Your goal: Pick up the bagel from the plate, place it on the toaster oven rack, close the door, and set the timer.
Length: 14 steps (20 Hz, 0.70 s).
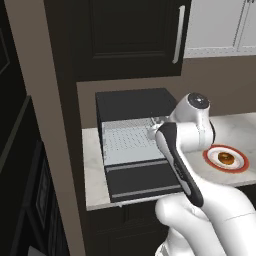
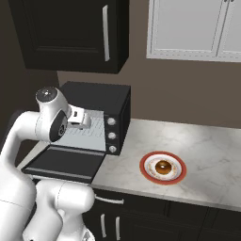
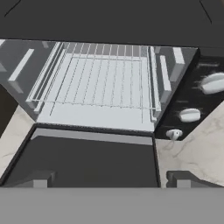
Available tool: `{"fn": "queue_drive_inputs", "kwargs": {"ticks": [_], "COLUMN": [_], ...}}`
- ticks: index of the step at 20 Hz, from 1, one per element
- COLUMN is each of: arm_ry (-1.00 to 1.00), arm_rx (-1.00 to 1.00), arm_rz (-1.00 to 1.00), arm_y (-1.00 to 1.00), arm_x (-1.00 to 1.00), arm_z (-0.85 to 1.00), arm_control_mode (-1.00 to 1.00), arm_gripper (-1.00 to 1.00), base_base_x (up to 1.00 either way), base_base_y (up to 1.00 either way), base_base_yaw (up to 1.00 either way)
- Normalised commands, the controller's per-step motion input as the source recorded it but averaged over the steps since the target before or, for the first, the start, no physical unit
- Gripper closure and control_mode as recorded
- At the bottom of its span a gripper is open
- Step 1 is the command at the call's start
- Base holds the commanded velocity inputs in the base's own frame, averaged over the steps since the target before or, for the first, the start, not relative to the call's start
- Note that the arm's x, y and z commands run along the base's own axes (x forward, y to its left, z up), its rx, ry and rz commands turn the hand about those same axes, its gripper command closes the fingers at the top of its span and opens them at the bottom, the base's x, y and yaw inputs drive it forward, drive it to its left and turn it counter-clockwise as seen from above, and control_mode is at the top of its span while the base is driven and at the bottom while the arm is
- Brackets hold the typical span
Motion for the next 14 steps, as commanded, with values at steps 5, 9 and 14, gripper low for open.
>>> {"fn": "queue_drive_inputs", "kwargs": {"ticks": [5, 9, 14], "arm_ry": [-0.02, -0.02, -0.05], "arm_rx": [0.0, 0.0, 0.0], "arm_rz": [-0.02, -0.05, -0.06], "arm_y": [0.24, 0.19, 0.09], "arm_x": [0.0, 0.01, 0.14], "arm_z": [-0.3, -0.23, -0.11], "arm_control_mode": [-1.0, -1.0, -1.0], "arm_gripper": [-1.0, -1.0, -1.0], "base_base_x": [0.0, 0.0, 0.0], "base_base_y": [0.0, 0.0, 0.0], "base_base_yaw": [0.0, 0.0, 0.0]}}
